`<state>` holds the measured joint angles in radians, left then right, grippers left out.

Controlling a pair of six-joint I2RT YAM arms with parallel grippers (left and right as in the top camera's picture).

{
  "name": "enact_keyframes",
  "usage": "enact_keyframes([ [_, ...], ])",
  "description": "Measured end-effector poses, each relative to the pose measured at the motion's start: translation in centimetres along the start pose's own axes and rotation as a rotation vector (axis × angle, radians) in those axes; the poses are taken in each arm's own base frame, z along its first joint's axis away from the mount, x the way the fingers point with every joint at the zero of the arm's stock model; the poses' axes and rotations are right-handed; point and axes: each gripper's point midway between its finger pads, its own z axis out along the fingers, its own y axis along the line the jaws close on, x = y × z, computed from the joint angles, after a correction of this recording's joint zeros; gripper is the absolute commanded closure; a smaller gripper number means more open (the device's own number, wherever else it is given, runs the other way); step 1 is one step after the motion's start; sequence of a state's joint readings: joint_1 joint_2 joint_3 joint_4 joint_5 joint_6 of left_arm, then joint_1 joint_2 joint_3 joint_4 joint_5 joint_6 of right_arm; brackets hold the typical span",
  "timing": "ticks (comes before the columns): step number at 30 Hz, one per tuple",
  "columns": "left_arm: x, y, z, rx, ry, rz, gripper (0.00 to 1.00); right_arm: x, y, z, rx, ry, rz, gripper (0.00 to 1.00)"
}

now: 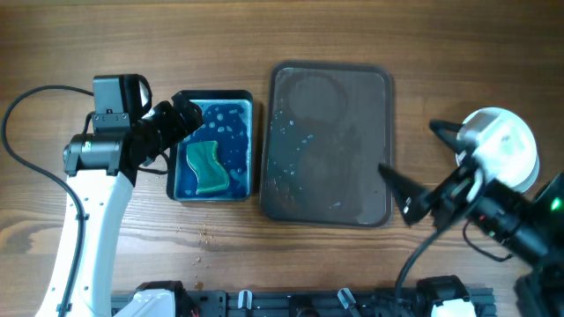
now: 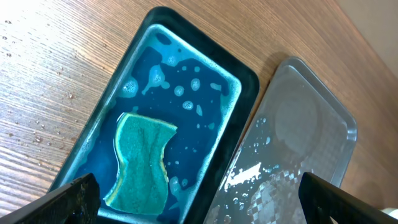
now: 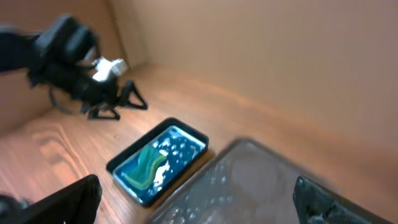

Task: Clean dirty plates on tray and stack at the side

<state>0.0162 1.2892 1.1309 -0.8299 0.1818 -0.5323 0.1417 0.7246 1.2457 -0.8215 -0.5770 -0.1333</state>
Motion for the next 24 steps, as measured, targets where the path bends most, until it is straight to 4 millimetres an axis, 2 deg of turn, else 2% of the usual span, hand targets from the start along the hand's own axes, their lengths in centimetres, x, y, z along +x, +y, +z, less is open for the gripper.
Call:
enact_keyframes([
  [2, 0.0, 0.0, 0.0, 0.0, -0.001, 0.0, 0.0, 0.8, 0.7, 0.5, -0.019, -0.028, -0.081, 0.0],
  [4, 0.0, 0.0, 0.0, 0.0, -0.001, 0.0, 0.0, 2.8, 1.0, 1.2, -0.028, -0.03, -0.129, 0.0],
  [9, 0.0, 0.0, 0.0, 0.0, -0.001, 0.0, 0.0, 11.0, 0.4, 2.7, 0.01, 0.022, -0.154, 0.0],
  [13, 0.0, 0.0, 0.0, 0.0, 0.0, 0.0, 0.0, 15.7, 0.1, 3.3, 0.042, 0.001, -0.175, 0.0],
  [19, 0.0, 0.0, 0.0, 0.0, 0.0, 0.0, 0.0, 20.0, -0.2, 4.2, 0.068, -0.083, -0.196, 0.0],
  [24, 0.0, 0.0, 0.0, 0.0, 0.0, 0.0, 0.0, 21.3, -0.6, 5.3, 0.074, -0.116, -0.17, 0.0],
])
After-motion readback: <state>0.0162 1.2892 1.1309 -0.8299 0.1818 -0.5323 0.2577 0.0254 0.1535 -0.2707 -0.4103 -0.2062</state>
